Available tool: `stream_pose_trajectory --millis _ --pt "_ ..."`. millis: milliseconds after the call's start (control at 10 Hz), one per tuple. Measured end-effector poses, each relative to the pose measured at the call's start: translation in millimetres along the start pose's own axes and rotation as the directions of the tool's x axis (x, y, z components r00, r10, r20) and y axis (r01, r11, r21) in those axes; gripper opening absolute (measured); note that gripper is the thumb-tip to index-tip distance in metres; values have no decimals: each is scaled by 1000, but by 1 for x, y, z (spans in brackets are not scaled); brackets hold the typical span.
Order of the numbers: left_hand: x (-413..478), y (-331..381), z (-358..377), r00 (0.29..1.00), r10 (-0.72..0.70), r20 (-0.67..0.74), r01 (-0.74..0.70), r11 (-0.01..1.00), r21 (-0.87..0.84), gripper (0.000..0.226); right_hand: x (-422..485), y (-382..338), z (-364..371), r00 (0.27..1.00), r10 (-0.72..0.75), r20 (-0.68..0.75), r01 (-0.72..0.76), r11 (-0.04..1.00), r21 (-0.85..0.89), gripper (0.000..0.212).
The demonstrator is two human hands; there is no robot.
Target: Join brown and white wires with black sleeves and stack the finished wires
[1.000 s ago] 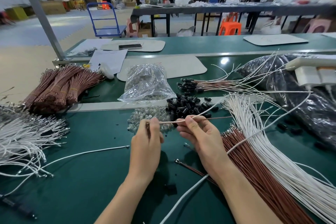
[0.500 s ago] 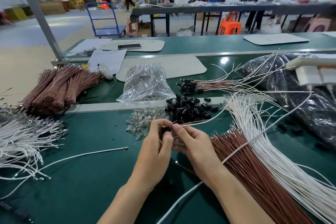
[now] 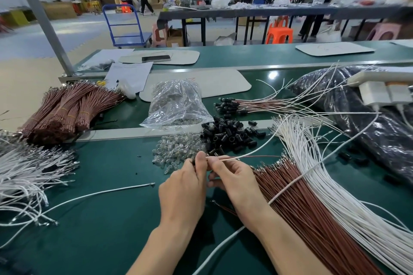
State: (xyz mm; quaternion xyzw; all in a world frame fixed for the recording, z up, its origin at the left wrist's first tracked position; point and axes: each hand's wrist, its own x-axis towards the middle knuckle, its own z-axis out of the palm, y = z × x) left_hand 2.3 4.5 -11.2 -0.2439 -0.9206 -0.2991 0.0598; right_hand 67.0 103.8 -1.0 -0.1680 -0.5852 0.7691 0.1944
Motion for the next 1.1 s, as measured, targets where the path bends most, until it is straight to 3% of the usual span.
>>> stream_pose_trajectory --millis 100,200,300,400,500,600,700,800,900,1000,1100 --pt "0 2 -1 1000 -4 -6 4 1000 -21 65 0 -1 0 1000 11 16 -11 1000 -2 20" --pt "0 3 -5 1000 -25 10 27 919 -394 56 0 -6 2 998 18 67 -21 999 42 21" --pt "4 6 -23 1000 -26 6 22 673 -739 44 -3 -22 2 999 3 52 -11 986 165 13" --pt "26 2 -57 989 -141 -51 28 510 -860 44 4 -59 -12 997 -77 -21 80 969 233 20" --pt "58 5 -96 980 -178 -93 -5 441 -898 38 16 -114 -32 971 -236 -22 237 966 98 25" --pt "94 32 -112 994 -12 -106 -89 454 -886 31 38 -175 -50 919 -394 -20 394 919 -13 20" --pt "134 69 -95 993 87 -73 -108 523 -846 26 74 -214 -72 893 -437 -111 437 899 -20 13" --pt "166 93 -51 992 127 12 -74 649 -757 19 107 -210 -107 925 -275 -263 294 955 32 23" --pt "185 102 3 986 111 123 4 727 -686 21 107 -174 -136 924 15 -381 13 997 70 27" --pt "192 105 46 954 27 297 176 753 -634 38 89 -135 -146 904 86 -419 -72 996 50 24" --pt "196 102 51 938 -105 329 295 739 -605 53 60 -121 -149 900 3 -435 10 1000 26 20"
